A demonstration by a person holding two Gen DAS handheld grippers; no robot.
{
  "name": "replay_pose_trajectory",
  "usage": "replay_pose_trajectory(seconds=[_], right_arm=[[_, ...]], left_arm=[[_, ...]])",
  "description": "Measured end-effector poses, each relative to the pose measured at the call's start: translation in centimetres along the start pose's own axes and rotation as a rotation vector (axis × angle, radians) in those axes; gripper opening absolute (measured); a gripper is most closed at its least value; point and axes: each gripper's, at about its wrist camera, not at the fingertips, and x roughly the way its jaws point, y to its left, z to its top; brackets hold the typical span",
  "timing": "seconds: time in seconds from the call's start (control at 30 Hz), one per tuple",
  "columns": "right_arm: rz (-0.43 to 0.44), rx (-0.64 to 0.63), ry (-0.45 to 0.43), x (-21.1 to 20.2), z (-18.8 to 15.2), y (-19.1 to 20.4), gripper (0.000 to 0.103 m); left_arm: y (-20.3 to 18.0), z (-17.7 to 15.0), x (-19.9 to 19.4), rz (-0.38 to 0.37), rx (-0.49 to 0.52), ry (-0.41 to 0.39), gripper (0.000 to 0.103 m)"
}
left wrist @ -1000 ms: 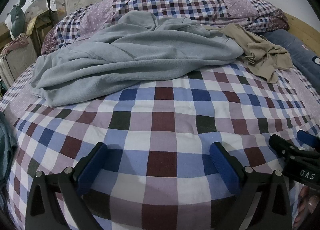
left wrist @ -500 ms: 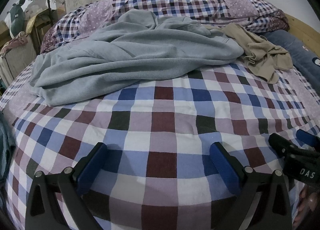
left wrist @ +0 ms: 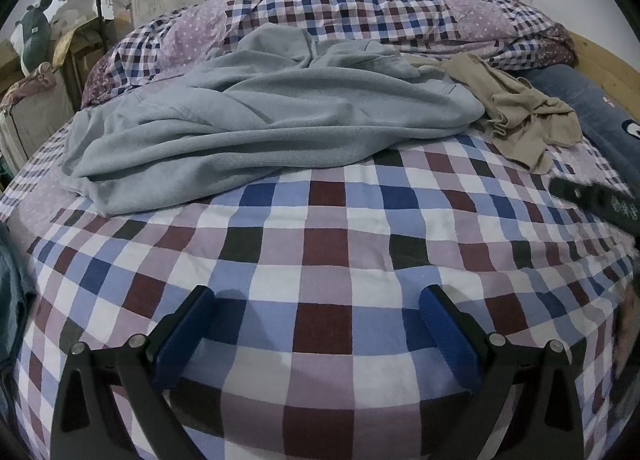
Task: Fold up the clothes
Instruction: 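Reach the right tool to the khaki garment and close on it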
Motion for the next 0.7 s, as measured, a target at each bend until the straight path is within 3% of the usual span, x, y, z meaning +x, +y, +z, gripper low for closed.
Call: replay_pose_trajectory(seconds=[0.27,0.37,0.4,0.43,0.7], right_arm=[[-0.009,-0.077,0.049,4.3,2.6,0.8,0.060],[-0.036,-0.079,0.080,5.8,2.6,0.7,0.030],[-0.035,-0.057,0.070,5.6,2.6,0.2,0.009],[-0.028,-0.021,0.054,5.1,2.7,-0.5,0.002],[0.007,0.187,-0.124,-3.4,2.7,-6.0,0.001]], left_arm=[[0.0,0.0,0.2,0.002,0.005,-0.001,0.103],[0.1,0.0,0.3,-0.003,0.003,-0.001,0.103],[0.1,0.0,0.3,-0.004,0.002,0.000,0.103],[0.1,0.0,0.3,-0.004,0.001,0.001,0.103],[0.2,0.2,0.4,-0.022,-0.012,0.010,0.103]])
